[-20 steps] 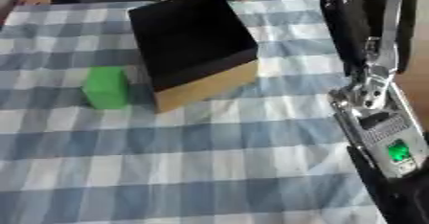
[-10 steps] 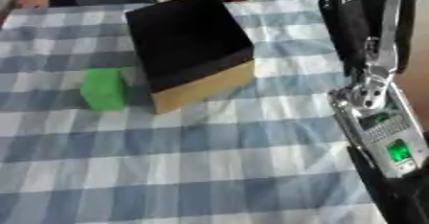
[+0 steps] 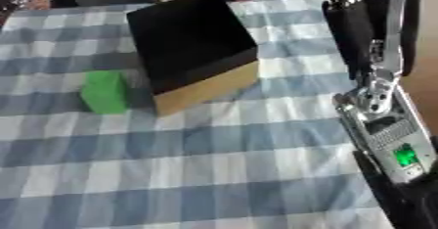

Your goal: Pick up objects on the table and place them in the box.

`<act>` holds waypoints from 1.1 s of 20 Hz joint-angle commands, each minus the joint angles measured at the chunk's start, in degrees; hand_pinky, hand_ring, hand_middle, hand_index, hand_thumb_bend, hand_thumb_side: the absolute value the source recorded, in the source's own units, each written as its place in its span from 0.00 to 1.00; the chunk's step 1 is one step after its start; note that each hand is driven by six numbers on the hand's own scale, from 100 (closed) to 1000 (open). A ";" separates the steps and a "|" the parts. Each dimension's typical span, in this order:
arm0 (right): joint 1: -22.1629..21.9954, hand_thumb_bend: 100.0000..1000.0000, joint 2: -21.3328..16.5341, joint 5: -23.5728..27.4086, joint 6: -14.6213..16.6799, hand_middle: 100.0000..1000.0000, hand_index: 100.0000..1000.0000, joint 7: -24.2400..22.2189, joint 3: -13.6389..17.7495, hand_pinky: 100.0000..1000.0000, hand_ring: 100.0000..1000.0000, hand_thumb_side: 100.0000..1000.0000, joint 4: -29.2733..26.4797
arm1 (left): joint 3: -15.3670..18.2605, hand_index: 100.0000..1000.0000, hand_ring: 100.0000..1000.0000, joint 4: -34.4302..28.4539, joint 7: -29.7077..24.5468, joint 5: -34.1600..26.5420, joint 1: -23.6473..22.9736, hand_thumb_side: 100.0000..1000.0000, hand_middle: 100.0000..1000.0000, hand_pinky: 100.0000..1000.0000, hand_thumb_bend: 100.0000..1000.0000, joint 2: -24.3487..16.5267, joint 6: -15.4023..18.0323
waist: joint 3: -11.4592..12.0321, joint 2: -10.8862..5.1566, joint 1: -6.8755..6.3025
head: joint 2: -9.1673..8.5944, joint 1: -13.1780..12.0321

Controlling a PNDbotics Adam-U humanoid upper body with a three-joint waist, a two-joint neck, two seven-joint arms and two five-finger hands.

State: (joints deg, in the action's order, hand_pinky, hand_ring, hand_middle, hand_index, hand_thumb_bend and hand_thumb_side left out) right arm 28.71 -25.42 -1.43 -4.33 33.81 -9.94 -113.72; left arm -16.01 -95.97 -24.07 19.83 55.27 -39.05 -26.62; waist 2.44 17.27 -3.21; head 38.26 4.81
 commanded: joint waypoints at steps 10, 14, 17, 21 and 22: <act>0.39 0.00 -0.91 0.41 -0.02 0.67 0.79 -0.51 -0.26 0.84 0.74 0.55 -0.87 | -4.16 0.92 0.83 11.74 -13.84 8.65 6.70 0.20 0.81 0.83 0.36 1.07 4.26 | 0.15 -1.73 -0.23 | 0.29 -0.10; 0.37 0.00 -0.81 0.44 0.00 0.67 0.79 -0.59 -0.27 0.84 0.74 0.55 -0.87 | -5.15 0.93 0.85 13.65 -16.44 9.47 7.00 0.20 0.83 0.85 0.47 1.33 5.99 | 0.11 -1.91 -0.27 | 0.16 -0.07; 0.29 0.00 -0.69 0.52 -0.01 0.67 0.79 -0.67 -0.34 0.84 0.74 0.55 -0.87 | -5.17 0.94 0.86 15.21 -19.40 9.08 7.68 0.20 0.84 0.86 0.54 1.81 6.61 | 0.21 -2.05 -0.30 | 0.18 0.01; 0.27 0.00 -0.52 0.53 -0.05 0.67 0.79 -0.74 -0.42 0.84 0.74 0.55 -0.87 | -5.18 0.94 0.88 17.91 -22.67 9.17 9.13 0.23 0.86 0.89 0.69 2.96 8.06 | 0.27 -2.18 -0.32 | 0.30 0.00; 0.26 0.00 -0.50 0.52 -0.05 0.67 0.79 -0.76 -0.44 0.84 0.74 0.55 -0.87 | -5.31 0.93 0.88 18.41 -23.49 9.50 9.41 0.23 0.85 0.90 0.73 3.16 8.57 | 0.23 -2.18 -0.33 | 0.30 -0.01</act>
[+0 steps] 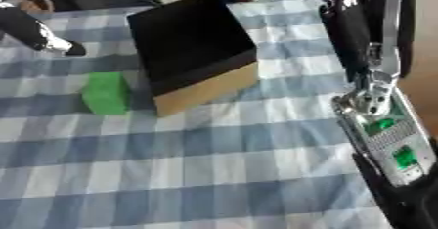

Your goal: Pick up objects on the table and place them in the box.

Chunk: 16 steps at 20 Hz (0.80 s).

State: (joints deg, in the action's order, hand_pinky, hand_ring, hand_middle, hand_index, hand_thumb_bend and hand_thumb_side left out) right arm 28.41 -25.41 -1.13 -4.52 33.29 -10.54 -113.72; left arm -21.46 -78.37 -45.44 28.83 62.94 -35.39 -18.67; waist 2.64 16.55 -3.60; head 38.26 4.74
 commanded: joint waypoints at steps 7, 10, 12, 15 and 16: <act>0.51 0.00 -0.21 0.32 0.15 0.67 0.79 -0.26 -0.01 0.84 0.74 0.56 -0.87 | -1.89 0.93 0.90 4.48 -6.44 1.61 1.90 0.15 0.85 0.93 0.77 1.21 3.94 | -0.19 -1.43 -0.11 | -0.03 -0.08; 0.50 0.00 -0.11 0.34 0.19 0.67 0.79 -0.25 -0.08 0.84 0.74 0.56 -0.87 | -3.25 0.96 0.90 6.72 -6.52 1.86 1.78 0.13 0.86 0.93 0.78 1.87 3.89 | -0.31 -1.40 -0.18 | -0.13 -0.10; 0.50 0.00 -0.07 0.35 0.20 0.67 0.79 -0.23 -0.10 0.84 0.74 0.56 -0.87 | -4.04 0.98 0.91 8.05 -6.52 2.02 1.74 0.12 0.88 0.93 0.78 2.34 3.74 | -0.37 -1.38 -0.19 | -0.17 -0.08; 0.51 0.00 0.04 0.36 0.24 0.66 0.79 -0.18 -0.10 0.84 0.74 0.56 -0.87 | -4.74 0.96 0.92 9.45 -6.52 1.76 1.74 0.12 0.88 0.94 0.77 3.10 3.25 | -0.41 -1.37 -0.20 | -0.21 -0.21; 0.50 0.00 0.07 0.36 0.25 0.66 0.79 -0.15 -0.10 0.84 0.74 0.56 -0.87 | -5.00 0.94 0.92 9.68 -6.52 1.89 1.75 0.11 0.88 0.94 0.78 3.19 2.94 | -0.41 -1.37 -0.21 | -0.19 -0.21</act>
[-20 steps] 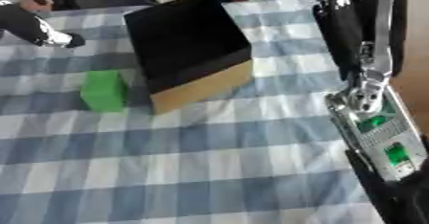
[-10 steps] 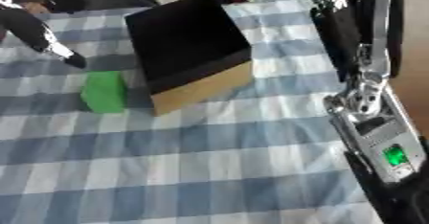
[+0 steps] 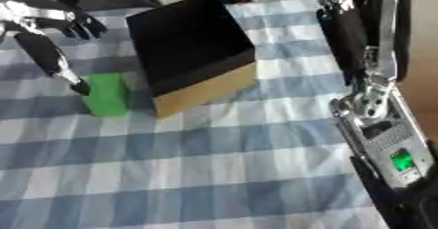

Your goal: Pick up objects on the table and place them in the box.

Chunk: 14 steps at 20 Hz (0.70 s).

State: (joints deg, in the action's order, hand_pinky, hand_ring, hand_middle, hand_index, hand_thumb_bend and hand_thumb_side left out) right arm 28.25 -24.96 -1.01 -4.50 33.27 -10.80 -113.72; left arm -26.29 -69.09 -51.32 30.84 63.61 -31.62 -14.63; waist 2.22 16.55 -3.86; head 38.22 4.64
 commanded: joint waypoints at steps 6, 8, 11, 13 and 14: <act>0.62 0.00 -0.20 0.26 0.33 0.66 0.79 -0.04 0.18 0.84 0.74 0.56 -0.87 | -0.06 0.90 0.91 2.06 -0.65 5.20 1.02 0.05 0.87 0.93 0.73 0.49 -3.08 | -0.20 -1.30 0.14 | -0.13 -0.32; 0.60 0.00 -0.17 0.28 0.35 0.65 0.79 0.03 0.20 0.84 0.73 0.56 -0.87 | 0.17 0.91 0.91 2.40 -0.65 6.36 1.00 0.01 0.88 0.92 0.69 0.86 -3.80 | -0.24 -1.25 0.17 | -0.09 -0.34; 0.59 0.00 -0.09 0.30 0.40 0.65 0.79 0.14 0.23 0.84 0.73 0.56 -0.87 | 0.37 0.91 0.91 2.86 -0.65 7.00 0.83 0.00 0.88 0.92 0.62 1.36 -4.80 | -0.27 -1.17 0.20 | -0.07 -0.45; 0.57 0.00 -0.03 0.32 0.45 0.65 0.79 0.21 0.23 0.84 0.73 0.56 -0.87 | 0.44 0.91 0.91 3.15 -0.65 7.75 0.78 0.00 0.88 0.92 0.62 1.62 -5.35 | -0.29 -1.12 0.22 | -0.04 -0.53; 0.55 0.00 0.00 0.33 0.45 0.65 0.79 0.23 0.21 0.84 0.73 0.56 -0.87 | 0.52 0.91 0.91 3.26 -0.65 8.08 0.76 0.00 0.88 0.92 0.62 1.78 -5.56 | -0.31 -1.08 0.23 | -0.05 -0.58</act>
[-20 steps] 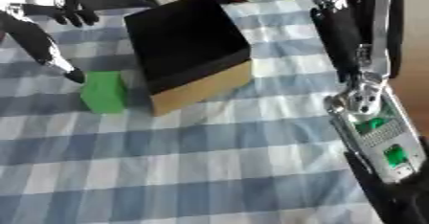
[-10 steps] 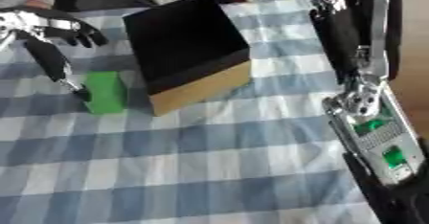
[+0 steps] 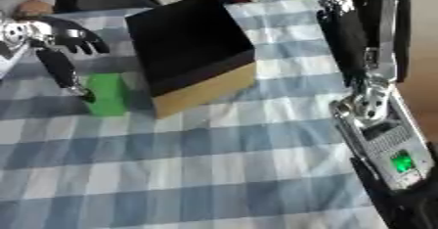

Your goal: Pick up objects on the table and place them in the box.

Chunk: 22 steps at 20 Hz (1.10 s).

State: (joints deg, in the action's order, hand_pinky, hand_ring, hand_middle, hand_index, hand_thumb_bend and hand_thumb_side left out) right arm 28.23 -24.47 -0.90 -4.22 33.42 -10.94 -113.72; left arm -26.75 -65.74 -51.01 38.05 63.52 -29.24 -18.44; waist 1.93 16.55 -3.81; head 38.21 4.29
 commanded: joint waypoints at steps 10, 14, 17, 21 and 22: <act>0.51 0.00 -0.33 0.30 0.29 0.65 0.79 0.39 0.33 0.84 0.73 0.56 -0.87 | 1.16 0.91 0.90 1.64 -0.96 0.91 0.49 0.00 0.87 0.92 0.64 0.52 -3.12 | -0.31 -0.85 0.08 | -0.03 -0.57; 0.49 0.00 -0.22 0.32 0.39 0.65 0.79 0.49 0.34 0.84 0.73 0.57 -0.87 | 1.60 0.90 0.90 2.73 -0.96 1.29 0.26 0.00 0.86 0.91 0.63 1.00 -3.21 | -0.44 -0.77 0.03 | -0.15 -0.60; 0.46 0.00 -0.14 0.35 0.44 0.65 0.79 0.59 0.35 0.84 0.73 0.57 -0.87 | 1.79 0.89 0.89 3.30 -0.96 1.20 0.04 0.00 0.85 0.91 0.62 1.35 -3.18 | -0.50 -0.70 0.04 | -0.22 -0.62; 0.42 0.00 -0.04 0.40 0.40 0.65 0.79 0.74 0.34 0.84 0.73 0.57 -0.87 | 1.44 0.87 0.88 3.54 -0.96 0.68 -0.21 0.02 0.82 0.91 0.60 1.62 -3.13 | -0.53 -0.61 0.08 | -0.23 -0.70; 0.42 0.00 -0.04 0.42 0.38 0.65 0.79 0.78 0.33 0.84 0.73 0.57 -0.87 | 1.36 0.86 0.88 3.57 -0.96 0.65 -0.23 0.02 0.81 0.91 0.60 1.66 -3.08 | -0.53 -0.59 0.09 | -0.22 -0.72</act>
State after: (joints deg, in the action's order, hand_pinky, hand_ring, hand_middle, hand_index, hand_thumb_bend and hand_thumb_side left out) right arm 28.19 -24.02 -0.84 -3.88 34.02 -10.94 -113.72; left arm -25.14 -62.57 -50.12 38.54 63.07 -27.65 -19.48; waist 1.52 16.65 -3.94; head 38.16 3.73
